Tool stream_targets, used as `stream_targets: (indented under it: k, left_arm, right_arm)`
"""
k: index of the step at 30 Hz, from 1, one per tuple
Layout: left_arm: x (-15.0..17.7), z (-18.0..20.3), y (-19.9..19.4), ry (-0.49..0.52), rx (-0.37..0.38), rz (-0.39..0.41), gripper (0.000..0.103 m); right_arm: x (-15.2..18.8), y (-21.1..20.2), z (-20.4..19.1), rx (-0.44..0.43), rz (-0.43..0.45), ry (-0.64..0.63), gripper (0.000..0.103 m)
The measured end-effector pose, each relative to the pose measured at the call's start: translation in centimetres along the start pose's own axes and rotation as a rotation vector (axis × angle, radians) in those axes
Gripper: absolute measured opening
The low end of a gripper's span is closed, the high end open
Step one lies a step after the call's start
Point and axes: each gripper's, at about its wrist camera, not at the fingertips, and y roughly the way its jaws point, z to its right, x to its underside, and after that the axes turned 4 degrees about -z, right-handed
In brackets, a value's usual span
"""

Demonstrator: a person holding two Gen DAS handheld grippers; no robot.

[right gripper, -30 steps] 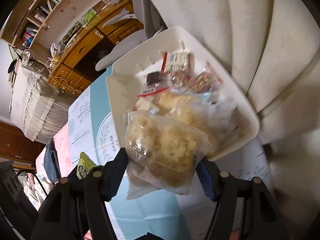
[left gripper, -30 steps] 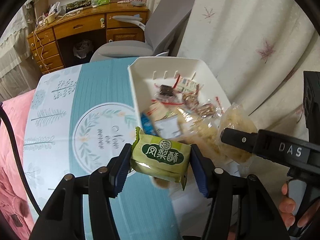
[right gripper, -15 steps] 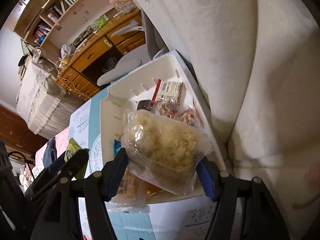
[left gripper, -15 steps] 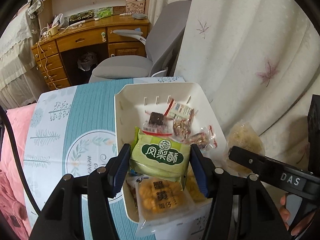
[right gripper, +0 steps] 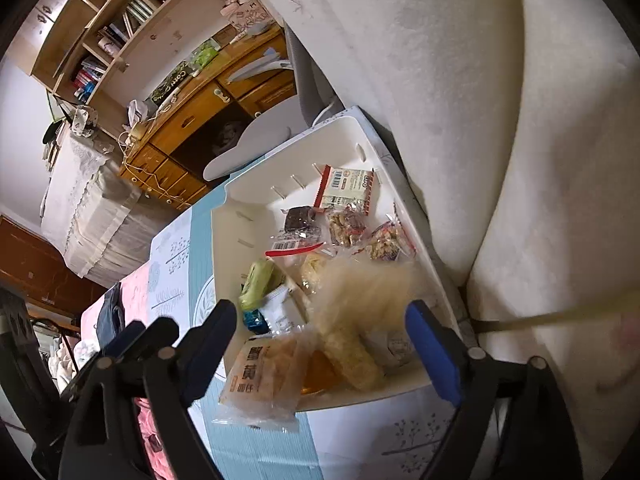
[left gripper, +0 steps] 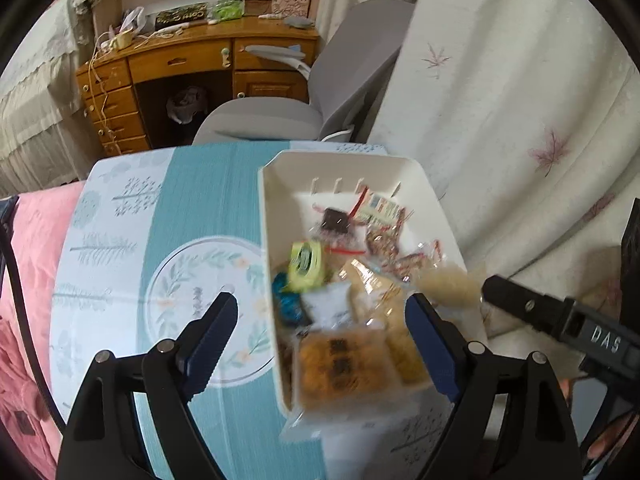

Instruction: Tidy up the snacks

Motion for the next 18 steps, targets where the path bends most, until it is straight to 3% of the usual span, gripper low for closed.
stream_targets:
  k: [10,18]
  left_arm:
    - [6.7,-6.5,-3.3,-0.036,-0.005,-0.052,0.085]
    - [12.7,-10.5,-6.2,-0.071,-0.039,-0.087,0.085]
  right_arm:
    - [6.7,-0.1,-3.1,0.033,-0.004,0.042,0.096]
    - [14.5,-0.4,-6.1,0.096,-0.037,-0.066,0.096]
